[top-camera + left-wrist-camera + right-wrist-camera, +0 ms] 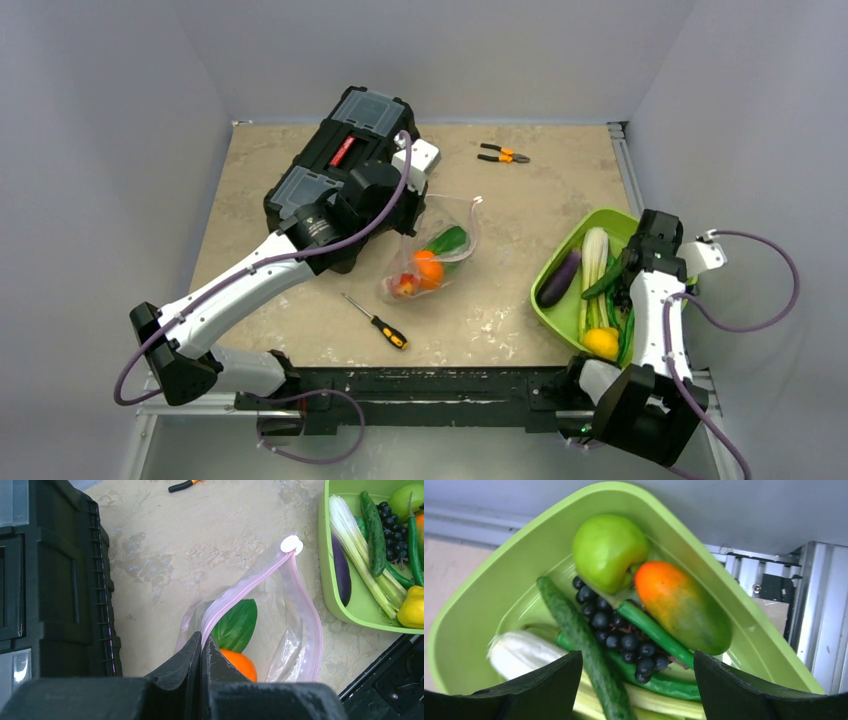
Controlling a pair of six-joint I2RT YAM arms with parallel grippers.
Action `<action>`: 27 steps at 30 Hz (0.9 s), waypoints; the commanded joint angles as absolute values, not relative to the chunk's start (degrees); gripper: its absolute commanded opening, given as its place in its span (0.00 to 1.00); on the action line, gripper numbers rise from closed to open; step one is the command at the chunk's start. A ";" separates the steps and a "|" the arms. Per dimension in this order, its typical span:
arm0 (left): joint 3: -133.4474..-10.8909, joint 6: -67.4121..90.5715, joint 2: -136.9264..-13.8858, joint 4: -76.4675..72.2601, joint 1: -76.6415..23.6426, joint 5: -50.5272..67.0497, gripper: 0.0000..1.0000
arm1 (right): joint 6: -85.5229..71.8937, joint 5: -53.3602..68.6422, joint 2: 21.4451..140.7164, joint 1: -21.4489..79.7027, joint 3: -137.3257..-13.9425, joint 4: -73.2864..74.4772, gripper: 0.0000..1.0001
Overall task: Place the food in the zip-top bag and seal the zipper
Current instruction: Pick up the fake fruit from the bin.
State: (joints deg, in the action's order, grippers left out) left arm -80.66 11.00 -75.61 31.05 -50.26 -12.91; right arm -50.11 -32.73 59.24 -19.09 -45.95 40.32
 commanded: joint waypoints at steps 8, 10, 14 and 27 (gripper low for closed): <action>-81.98 12.22 -73.66 29.07 -49.92 -12.05 0.00 | -47.54 -37.31 64.72 -29.53 -41.63 31.30 0.73; -81.92 12.15 -73.40 29.09 -49.92 -12.18 0.00 | -46.60 -36.44 65.66 -30.13 -41.60 30.68 0.67; -81.99 12.04 -73.08 29.07 -49.92 -12.49 0.00 | -46.09 -34.76 65.64 -30.22 -41.28 30.29 0.57; -82.00 12.31 -72.82 29.14 -49.81 -11.86 0.00 | -46.80 -35.20 70.59 -31.24 -41.84 30.96 0.58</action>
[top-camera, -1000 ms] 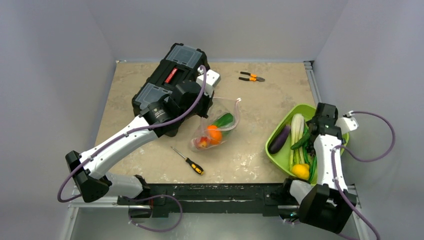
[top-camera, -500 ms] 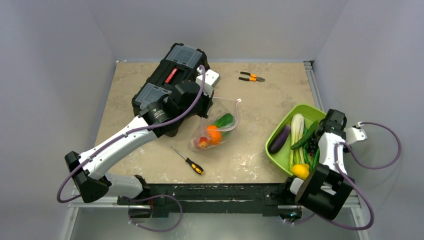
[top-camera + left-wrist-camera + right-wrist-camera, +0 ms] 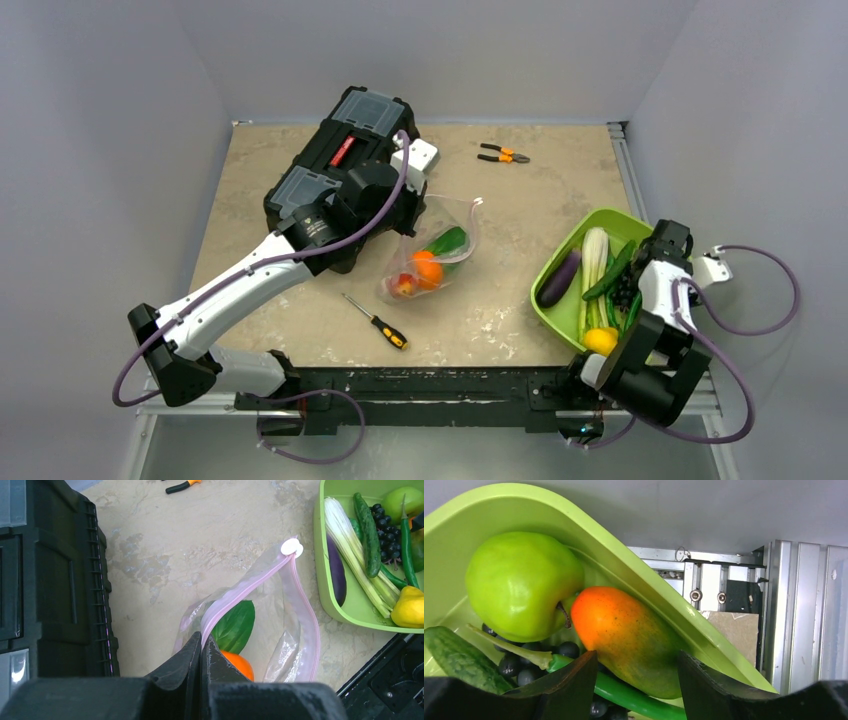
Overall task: Place the food in the zip-top bag and seal the zipper
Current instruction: Pick up the fake fruit from the bin.
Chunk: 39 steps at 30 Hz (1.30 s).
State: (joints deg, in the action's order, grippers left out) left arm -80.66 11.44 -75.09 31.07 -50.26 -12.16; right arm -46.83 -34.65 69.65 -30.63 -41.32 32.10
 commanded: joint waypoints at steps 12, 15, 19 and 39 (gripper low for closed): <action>-82.03 12.91 -72.73 29.09 -49.07 -10.96 0.00 | -45.05 -32.36 75.74 -31.73 -41.83 29.09 0.86; -82.03 13.00 -72.58 29.08 -48.78 -10.77 0.00 | -44.71 -31.88 76.40 -31.73 -41.61 28.50 0.83; -81.95 13.33 -72.60 29.00 -48.59 -10.35 0.00 | -43.79 -30.95 76.79 -31.73 -41.76 27.93 0.72; -82.00 14.50 -73.14 29.00 -47.55 -8.35 0.00 | -39.53 -25.24 60.90 -31.38 -46.44 30.58 0.00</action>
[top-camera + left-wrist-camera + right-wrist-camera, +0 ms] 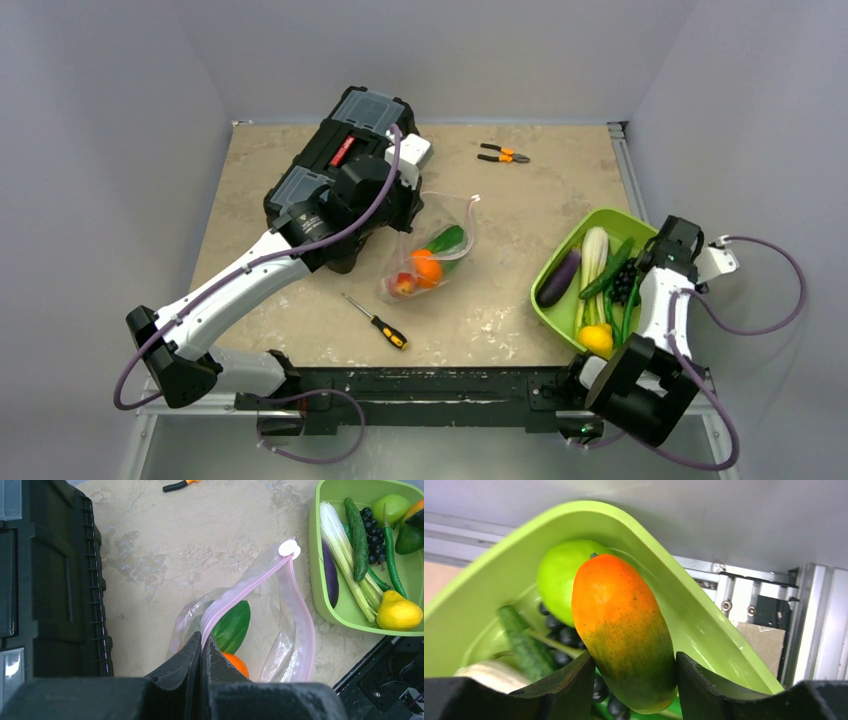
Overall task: Place the food in the zip-top bag and seal the zipper
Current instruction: Pick up the fake fruit from the bin, then place the fake fruit in the zipper food storage bag.
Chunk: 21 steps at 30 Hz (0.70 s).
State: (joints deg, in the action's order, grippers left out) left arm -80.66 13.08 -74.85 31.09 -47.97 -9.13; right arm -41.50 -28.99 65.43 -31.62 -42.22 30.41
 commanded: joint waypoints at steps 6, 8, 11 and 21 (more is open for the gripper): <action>-81.99 14.59 -73.39 28.92 -47.51 -8.00 0.00 | -39.77 -17.98 50.32 -25.56 -49.56 27.98 0.00; -82.00 14.59 -73.63 28.96 -47.47 -8.03 0.00 | -39.63 -14.45 46.84 -19.92 -49.59 24.67 0.00; -82.00 14.55 -74.03 28.96 -47.47 -8.08 0.00 | -37.77 -7.53 44.28 -8.88 -50.07 18.62 0.00; -82.26 14.89 -75.16 29.17 -47.50 -7.30 0.00 | -36.07 10.53 44.78 19.76 -53.74 5.32 0.00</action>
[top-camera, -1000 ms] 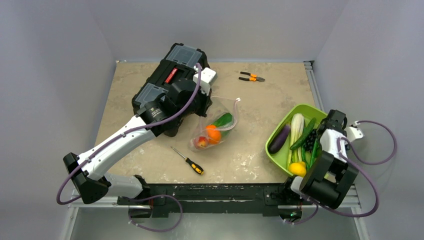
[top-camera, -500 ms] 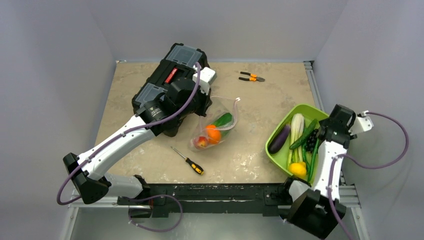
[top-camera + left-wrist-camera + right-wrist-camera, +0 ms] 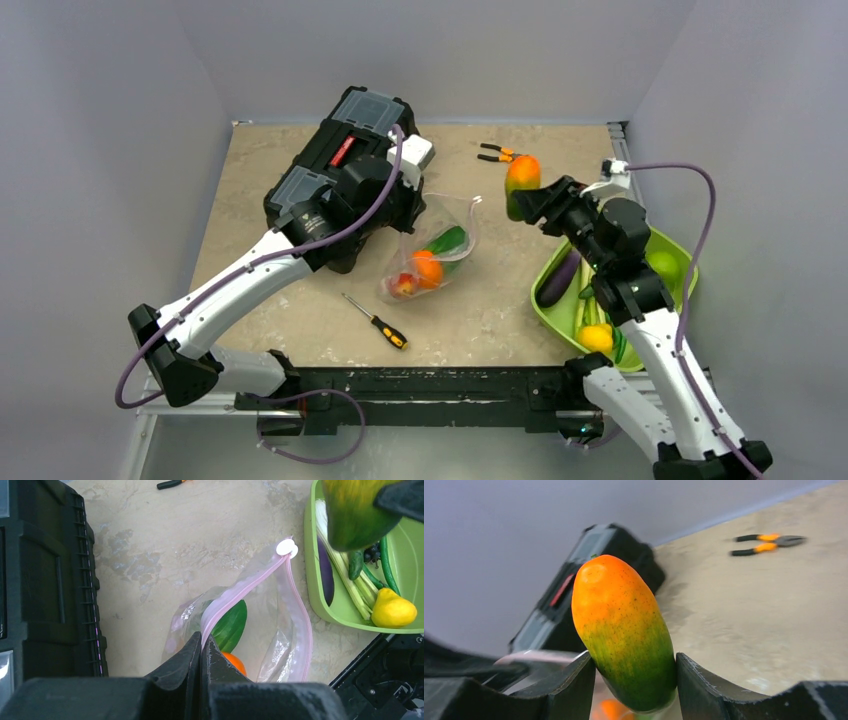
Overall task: Place the food in the zip-top bag and seal the zipper
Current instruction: Place the fake fruit in the zipper food storage bag.
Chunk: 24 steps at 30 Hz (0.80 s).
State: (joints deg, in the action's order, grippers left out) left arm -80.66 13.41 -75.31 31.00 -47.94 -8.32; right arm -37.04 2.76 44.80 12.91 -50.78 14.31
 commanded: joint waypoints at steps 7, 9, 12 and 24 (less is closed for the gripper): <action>-82.18 14.94 -75.07 29.26 -47.46 -7.42 0.00 | -32.09 0.12 49.80 45.27 -53.34 -5.84 0.00; -82.18 14.94 -75.08 29.23 -47.50 -7.16 0.00 | -32.09 -1.18 52.71 47.80 -52.66 -9.08 0.00; -82.26 14.95 -74.89 29.26 -47.49 -7.13 0.00 | -30.49 -6.64 57.89 51.96 -53.02 -10.85 0.00; -82.20 14.50 -73.39 29.27 -47.46 -7.96 0.00 | -29.55 -23.61 56.76 53.61 -47.99 -8.59 0.27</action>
State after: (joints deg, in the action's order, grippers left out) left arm -80.68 14.15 -75.26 31.77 -47.44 -8.91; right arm -30.33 -17.85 57.14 53.41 -46.98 -8.71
